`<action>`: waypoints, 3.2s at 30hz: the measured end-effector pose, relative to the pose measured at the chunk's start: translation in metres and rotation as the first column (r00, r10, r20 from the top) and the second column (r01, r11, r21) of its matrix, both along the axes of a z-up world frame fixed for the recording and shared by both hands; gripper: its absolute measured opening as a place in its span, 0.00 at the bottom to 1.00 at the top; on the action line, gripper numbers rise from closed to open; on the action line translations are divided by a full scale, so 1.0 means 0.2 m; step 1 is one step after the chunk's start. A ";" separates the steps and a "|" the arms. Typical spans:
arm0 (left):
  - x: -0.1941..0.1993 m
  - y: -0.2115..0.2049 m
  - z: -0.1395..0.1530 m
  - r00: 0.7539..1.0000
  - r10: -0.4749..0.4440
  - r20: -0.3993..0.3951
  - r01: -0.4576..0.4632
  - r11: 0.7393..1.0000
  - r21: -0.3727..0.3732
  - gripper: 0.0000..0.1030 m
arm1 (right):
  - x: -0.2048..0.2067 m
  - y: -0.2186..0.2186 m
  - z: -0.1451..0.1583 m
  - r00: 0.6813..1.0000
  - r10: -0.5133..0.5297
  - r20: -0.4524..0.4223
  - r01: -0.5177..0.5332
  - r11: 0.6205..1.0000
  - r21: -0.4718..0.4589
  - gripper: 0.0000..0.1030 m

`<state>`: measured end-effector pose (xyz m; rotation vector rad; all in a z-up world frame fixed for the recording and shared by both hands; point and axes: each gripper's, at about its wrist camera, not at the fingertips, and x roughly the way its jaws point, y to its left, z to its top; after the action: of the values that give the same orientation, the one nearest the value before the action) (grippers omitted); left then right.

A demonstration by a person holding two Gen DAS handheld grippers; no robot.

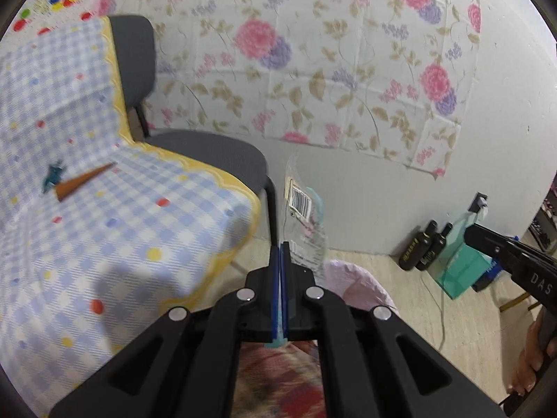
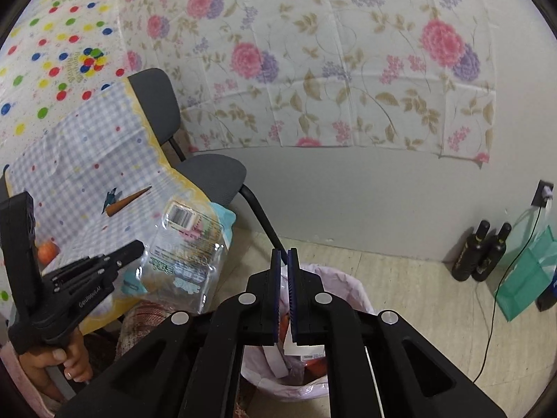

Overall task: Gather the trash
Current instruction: 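Carry the wrapper and white card to the bin and open both grippers, then move both open grippers back toward the chair seat, then grasp the teal wrapper with the left gripper while the right gripper grasps the orange-brown piece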

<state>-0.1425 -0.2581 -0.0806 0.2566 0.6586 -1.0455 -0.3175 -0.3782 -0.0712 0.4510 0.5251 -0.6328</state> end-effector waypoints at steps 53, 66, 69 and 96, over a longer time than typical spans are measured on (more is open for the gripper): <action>1.29 0.93 0.09 0.770 0.637 0.026 -0.638 0.768 0.056 0.66 | 1.74 0.63 0.12 0.825 0.560 -0.071 -0.564 0.809 -0.167 0.61; 1.52 0.96 0.02 0.751 0.658 0.049 -0.659 0.744 0.107 0.74 | 2.15 0.68 -0.02 0.798 0.575 -0.182 -0.594 0.800 -0.078 0.60; 1.57 0.96 0.01 0.746 0.664 0.049 -0.664 0.739 0.114 0.74 | 2.25 0.71 -0.05 0.787 0.572 -0.232 -0.600 0.796 -0.074 0.60; 1.87 0.50 -0.03 0.846 0.532 0.032 -0.529 0.832 0.165 0.59 | 2.29 0.40 0.08 0.864 0.484 -0.137 -0.494 0.868 -0.050 0.02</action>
<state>0.2319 -0.1580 -0.0871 0.1941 0.7772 -0.4539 0.1414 -0.2990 -0.0561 0.1837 0.6960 -0.1877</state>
